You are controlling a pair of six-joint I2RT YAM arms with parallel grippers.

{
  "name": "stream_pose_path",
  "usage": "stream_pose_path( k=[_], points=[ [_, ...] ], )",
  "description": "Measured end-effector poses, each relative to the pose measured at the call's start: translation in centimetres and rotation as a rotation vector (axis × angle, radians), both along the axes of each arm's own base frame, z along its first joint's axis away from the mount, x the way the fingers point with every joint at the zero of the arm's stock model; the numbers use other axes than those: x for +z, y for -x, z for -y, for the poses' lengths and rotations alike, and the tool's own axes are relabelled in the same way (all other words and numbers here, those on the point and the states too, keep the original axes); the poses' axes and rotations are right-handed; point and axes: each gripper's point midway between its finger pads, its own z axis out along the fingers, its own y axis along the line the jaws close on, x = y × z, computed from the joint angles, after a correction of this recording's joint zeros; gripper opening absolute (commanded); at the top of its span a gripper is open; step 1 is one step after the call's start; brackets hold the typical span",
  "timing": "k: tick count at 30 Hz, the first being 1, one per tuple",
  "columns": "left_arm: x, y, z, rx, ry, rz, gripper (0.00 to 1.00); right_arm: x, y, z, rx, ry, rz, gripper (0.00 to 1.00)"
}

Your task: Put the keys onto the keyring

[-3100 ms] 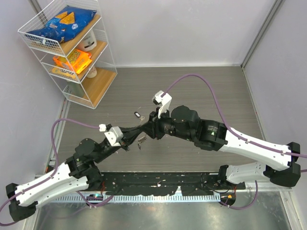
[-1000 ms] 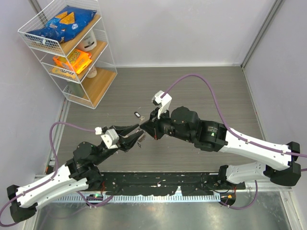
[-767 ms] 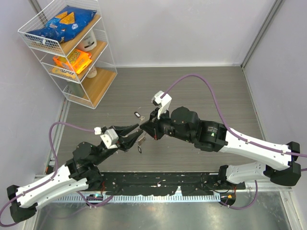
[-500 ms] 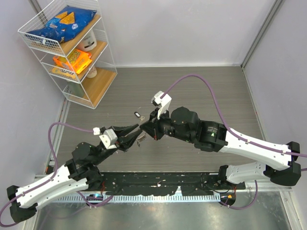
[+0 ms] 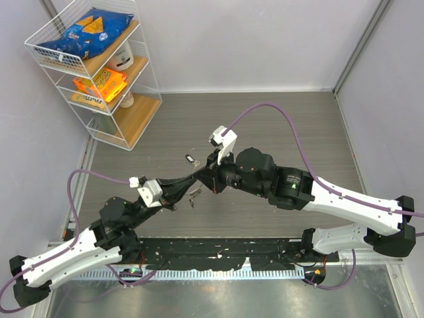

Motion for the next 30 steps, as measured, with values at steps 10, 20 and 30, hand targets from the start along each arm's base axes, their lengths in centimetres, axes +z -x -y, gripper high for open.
stream_pose_path(
  k=[10, 20, 30],
  points=[
    [-0.09, 0.13, 0.17, -0.010, 0.005, 0.008, 0.00, -0.04, 0.00, 0.03, 0.002, 0.005, 0.006, 0.06],
    [-0.25, 0.00, 0.34, -0.010, 0.008, -0.006, 0.20, -0.10, -0.07, 0.08, 0.001, 0.011, 0.013, 0.06],
    [-0.23, -0.02, 0.29, -0.008, 0.013, -0.016, 0.38, 0.04, 0.00, 0.09, 0.003, 0.008, 0.016, 0.06]
  ],
)
